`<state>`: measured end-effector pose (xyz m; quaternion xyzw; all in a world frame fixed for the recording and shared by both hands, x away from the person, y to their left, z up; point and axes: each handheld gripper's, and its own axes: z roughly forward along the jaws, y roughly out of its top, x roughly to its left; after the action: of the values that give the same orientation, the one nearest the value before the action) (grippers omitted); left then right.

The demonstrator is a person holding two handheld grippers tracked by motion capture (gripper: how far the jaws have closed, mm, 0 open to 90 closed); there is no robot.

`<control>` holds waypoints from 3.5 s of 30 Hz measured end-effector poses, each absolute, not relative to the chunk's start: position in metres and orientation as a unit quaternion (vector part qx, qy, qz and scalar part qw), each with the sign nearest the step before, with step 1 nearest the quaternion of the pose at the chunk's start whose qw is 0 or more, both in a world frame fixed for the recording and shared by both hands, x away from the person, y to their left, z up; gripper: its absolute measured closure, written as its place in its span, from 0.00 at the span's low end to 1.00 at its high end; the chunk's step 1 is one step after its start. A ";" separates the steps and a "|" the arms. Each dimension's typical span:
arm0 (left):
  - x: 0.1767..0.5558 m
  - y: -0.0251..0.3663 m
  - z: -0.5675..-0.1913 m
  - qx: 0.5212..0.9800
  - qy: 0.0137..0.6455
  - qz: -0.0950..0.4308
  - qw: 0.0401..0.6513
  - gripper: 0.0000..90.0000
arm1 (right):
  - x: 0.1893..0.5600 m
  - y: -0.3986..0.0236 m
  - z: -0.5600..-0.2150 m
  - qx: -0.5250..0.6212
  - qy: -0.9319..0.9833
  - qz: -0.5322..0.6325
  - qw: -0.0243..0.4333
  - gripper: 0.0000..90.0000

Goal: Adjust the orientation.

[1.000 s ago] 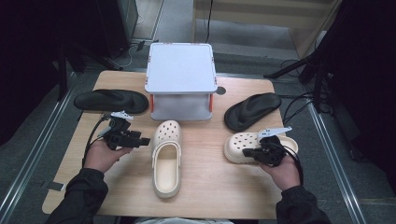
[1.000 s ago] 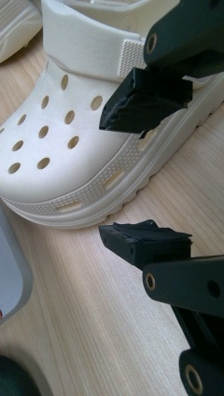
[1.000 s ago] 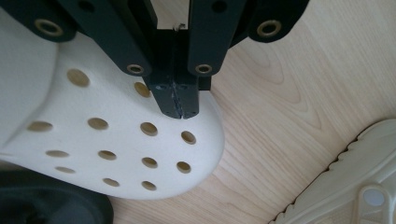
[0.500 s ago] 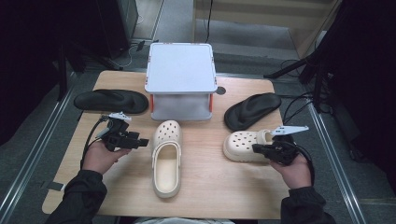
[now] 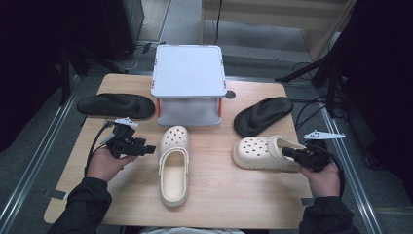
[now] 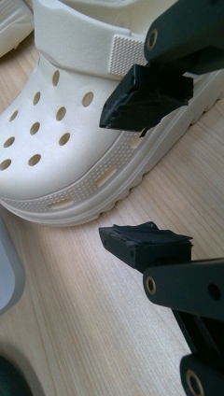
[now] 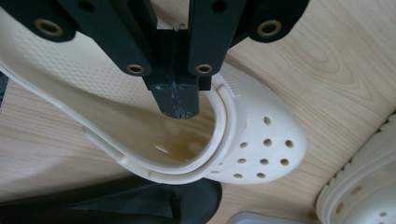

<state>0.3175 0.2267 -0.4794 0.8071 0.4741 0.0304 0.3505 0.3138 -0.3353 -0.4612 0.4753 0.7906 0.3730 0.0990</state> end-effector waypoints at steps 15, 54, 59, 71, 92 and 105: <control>0.317 0.227 -0.479 0.807 0.474 0.031 0.351 0.45 | 0.305 -0.328 -0.461 0.471 0.799 0.360 0.101 1.00; 0.318 0.221 -0.477 0.808 0.464 0.022 0.361 0.45 | 0.288 -0.274 -0.462 0.429 0.827 0.360 0.051 0.92; 0.324 0.215 -0.476 0.813 0.458 0.019 0.360 0.45 | 0.278 -0.282 -0.457 0.428 0.821 0.370 0.072 0.86; 0.333 0.209 -0.477 0.813 0.455 0.012 0.364 0.45 | 0.272 -0.312 -0.460 0.477 0.786 0.378 0.113 0.69; 0.328 0.213 -0.477 0.810 0.462 0.018 0.361 0.44 | 0.295 -0.291 -0.481 0.483 0.795 0.349 0.113 0.69; 0.327 0.215 -0.477 0.809 0.462 0.019 0.363 0.44 | 0.296 -0.295 -0.472 0.487 0.792 0.344 0.132 0.83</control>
<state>0.3266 0.2152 -0.4771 0.8086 0.4625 0.0192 0.3632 0.2961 -0.2946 -0.4718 0.4872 0.7916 0.3443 0.1319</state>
